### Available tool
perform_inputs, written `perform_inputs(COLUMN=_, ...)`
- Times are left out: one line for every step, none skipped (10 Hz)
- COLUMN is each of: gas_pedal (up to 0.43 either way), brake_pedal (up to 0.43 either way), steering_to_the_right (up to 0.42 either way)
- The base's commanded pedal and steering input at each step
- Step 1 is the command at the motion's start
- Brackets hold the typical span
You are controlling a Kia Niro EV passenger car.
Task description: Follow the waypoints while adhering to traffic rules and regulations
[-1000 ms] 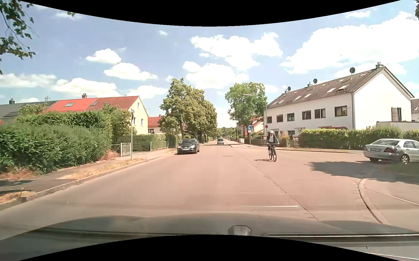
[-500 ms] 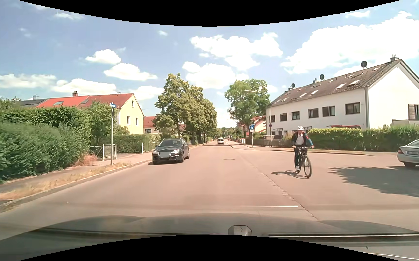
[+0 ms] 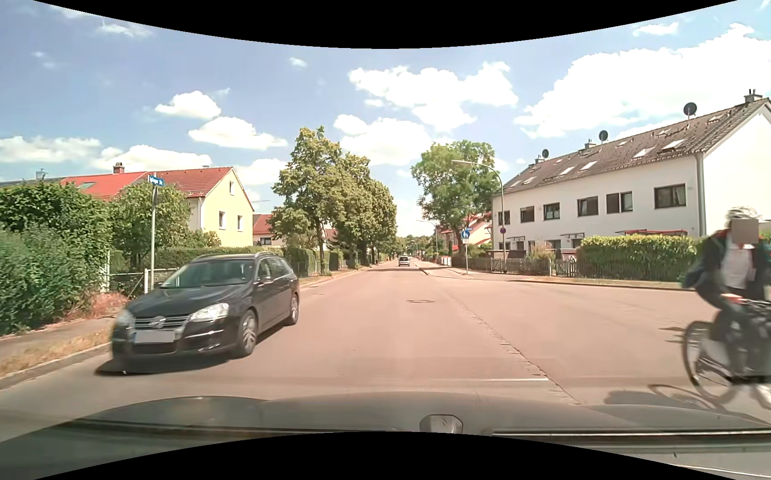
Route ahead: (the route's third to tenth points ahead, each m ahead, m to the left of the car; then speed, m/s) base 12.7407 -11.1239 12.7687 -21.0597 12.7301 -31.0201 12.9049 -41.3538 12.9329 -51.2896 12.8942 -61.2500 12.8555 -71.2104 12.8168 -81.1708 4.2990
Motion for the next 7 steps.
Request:
perform_inputs(gas_pedal=0.0, brake_pedal=0.152, steering_to_the_right=0.08)
perform_inputs(gas_pedal=0.0, brake_pedal=0.146, steering_to_the_right=0.11)
perform_inputs(gas_pedal=0.0, brake_pedal=0.146, steering_to_the_right=0.138)
perform_inputs(gas_pedal=0.0, brake_pedal=0.146, steering_to_the_right=0.173)
perform_inputs(gas_pedal=0.0, brake_pedal=0.146, steering_to_the_right=0.206)
perform_inputs(gas_pedal=0.0, brake_pedal=0.146, steering_to_the_right=0.234)
perform_inputs(gas_pedal=0.0, brake_pedal=0.146, steering_to_the_right=0.268)
